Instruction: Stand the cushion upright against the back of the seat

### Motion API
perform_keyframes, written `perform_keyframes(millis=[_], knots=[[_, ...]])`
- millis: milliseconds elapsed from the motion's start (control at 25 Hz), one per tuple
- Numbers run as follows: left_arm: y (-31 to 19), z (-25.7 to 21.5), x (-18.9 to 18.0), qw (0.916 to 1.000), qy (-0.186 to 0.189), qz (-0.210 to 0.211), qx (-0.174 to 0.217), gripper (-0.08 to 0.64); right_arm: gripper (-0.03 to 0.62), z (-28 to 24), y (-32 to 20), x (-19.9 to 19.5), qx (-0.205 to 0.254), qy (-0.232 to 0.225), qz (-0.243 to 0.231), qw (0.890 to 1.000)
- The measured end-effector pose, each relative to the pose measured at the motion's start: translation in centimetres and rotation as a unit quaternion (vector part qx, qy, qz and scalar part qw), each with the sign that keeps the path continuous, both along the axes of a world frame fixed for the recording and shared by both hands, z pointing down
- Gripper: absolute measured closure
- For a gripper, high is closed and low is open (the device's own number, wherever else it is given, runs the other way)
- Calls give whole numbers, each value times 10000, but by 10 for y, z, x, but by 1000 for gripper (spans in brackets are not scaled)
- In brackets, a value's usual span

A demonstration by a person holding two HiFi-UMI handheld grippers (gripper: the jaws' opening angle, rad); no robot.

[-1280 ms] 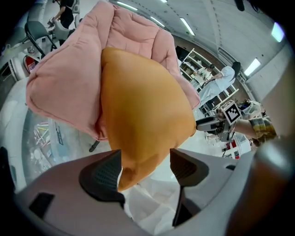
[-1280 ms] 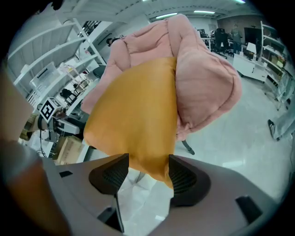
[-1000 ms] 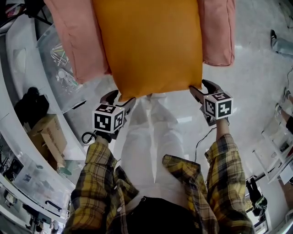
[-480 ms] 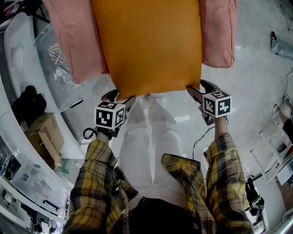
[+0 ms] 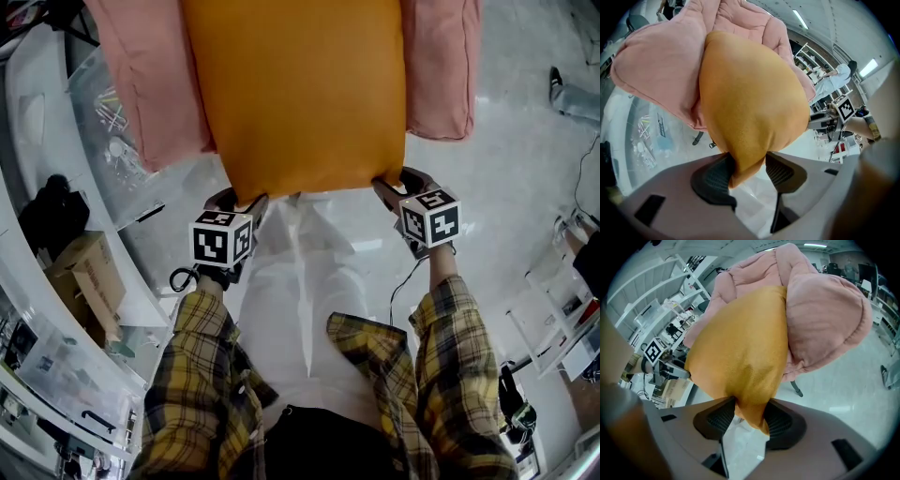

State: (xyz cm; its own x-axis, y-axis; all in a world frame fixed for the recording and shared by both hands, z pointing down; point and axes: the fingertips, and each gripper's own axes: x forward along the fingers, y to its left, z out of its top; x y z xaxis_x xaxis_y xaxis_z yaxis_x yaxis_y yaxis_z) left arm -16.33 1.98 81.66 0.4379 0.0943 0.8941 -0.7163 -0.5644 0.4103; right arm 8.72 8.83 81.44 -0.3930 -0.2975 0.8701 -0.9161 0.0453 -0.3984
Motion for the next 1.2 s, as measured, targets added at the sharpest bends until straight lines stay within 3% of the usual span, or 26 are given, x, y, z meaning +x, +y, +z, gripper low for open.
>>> perform_keyframes(millis=[200,480,1200], knots=[[-2,-14,2,9998,-45,98,185,397,441,-12,-3,-6,126,159,14,9998],[-9,-47,-1,9989,8,-31,474,439,509,-43,-8,-15,385,266,-94,9989],[-46,-212,9,9892,455,-607,1251,460,532,-201,-37,-5,1059,46,751,9915]])
